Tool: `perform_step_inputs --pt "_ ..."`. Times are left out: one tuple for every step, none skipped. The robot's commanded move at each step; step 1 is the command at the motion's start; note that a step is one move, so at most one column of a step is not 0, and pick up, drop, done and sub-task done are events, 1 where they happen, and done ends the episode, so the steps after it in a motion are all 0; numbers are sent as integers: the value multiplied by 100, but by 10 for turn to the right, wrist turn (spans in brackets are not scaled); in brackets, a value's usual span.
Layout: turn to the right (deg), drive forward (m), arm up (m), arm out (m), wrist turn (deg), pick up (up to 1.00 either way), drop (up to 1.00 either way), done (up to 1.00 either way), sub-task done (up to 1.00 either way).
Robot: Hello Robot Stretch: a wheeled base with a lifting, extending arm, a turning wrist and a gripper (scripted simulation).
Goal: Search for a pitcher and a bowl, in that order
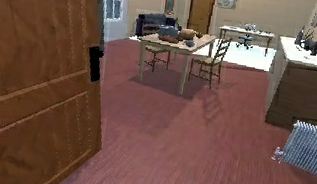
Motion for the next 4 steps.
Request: perform_step_inputs --pt "150 0 0 0 0 0 0 0 0" --pt "0 100 0 0 0 0 0 0 0" --pt "0 65 0 0 0 0 0 0 0" --pt "150 0 0 0 0 0 0 0 0"
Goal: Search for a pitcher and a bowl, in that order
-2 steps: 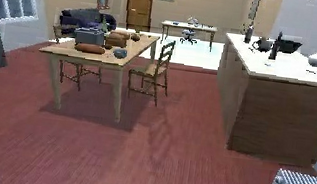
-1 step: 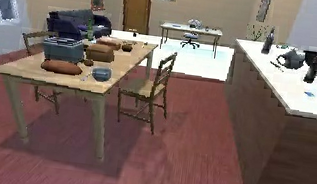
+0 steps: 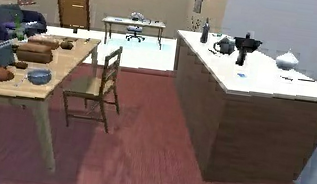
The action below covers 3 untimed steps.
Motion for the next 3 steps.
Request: perform_step_inputs --pt "0 90 0 0 0 0 0 0 0" --pt "270 0 0 0 0 0 0 0 0" --pt "0 0 0 0 0 0 0 0 100"
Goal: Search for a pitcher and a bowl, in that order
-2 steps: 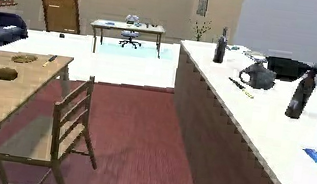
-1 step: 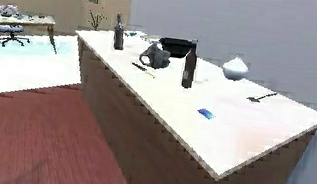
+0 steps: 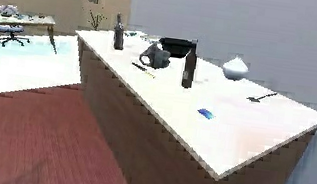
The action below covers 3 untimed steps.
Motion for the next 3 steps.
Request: perform_step_inputs --pt "-450 0 0 0 0 0 0 0 0" --pt "-450 0 0 0 0 0 0 0 0" --pt "-360 0 0 0 0 0 0 0 0"
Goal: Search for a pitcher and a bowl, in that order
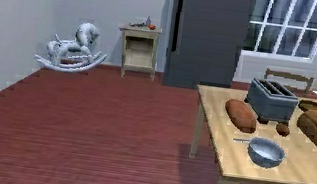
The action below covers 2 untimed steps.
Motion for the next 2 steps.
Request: perform_step_inputs --pt "0 100 0 0 0 0 0 0 0" --pt "-60 0 0 0 0 0 0 0 0"
